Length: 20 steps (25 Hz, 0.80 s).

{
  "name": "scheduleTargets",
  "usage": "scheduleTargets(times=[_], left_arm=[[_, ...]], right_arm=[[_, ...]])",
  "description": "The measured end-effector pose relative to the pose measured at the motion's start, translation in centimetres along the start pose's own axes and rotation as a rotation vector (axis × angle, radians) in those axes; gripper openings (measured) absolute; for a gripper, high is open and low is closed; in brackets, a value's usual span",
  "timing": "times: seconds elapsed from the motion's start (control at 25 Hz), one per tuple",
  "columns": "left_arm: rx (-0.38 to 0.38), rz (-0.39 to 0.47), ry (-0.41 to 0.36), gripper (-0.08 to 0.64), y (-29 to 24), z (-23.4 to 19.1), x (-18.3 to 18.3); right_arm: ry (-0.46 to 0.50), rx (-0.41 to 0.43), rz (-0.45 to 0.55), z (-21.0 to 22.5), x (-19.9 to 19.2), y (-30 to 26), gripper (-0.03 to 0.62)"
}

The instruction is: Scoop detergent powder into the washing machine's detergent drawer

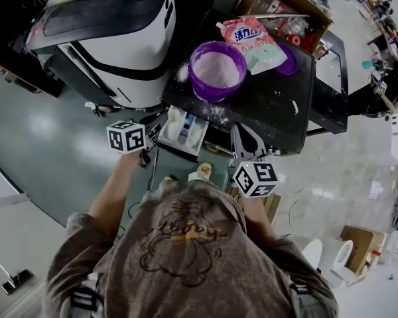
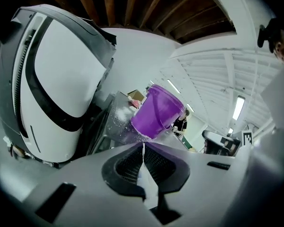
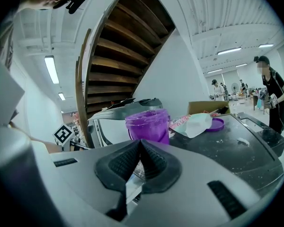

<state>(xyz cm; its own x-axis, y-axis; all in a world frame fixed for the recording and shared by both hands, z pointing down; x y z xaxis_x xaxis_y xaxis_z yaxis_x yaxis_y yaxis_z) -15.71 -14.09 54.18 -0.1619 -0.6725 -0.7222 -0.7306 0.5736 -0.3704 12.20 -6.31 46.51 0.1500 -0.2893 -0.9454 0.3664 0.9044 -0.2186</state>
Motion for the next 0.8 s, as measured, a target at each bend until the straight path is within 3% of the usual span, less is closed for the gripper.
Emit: scheduleTargets(times=[0.36,0.8], left_arm=[[0.089,-0.054,-0.171,0.023,-1.1,0.1,-1.0],[0.13,-0.105,-0.499,0.023,-2.4,1.3,-2.2]], right_arm=[[-0.003,-0.028,0.002,0.6,-0.1,0.6,0.002],[-0.001,-0.044,0.004,0.7,0.0,1.0,0.002]])
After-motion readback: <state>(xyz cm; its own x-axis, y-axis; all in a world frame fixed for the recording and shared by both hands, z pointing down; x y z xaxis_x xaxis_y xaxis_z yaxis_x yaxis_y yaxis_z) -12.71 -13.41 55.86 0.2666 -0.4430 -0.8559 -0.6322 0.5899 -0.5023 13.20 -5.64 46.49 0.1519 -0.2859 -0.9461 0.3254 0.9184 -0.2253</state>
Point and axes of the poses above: the fingertips, and each gripper's own axes: y backward along the fingers, z to its right, x out of its top, the point moved 6 cm from there along y, backward along the fingers, and after that the axes turned 2 degrees about z, right-handed, at the moved point
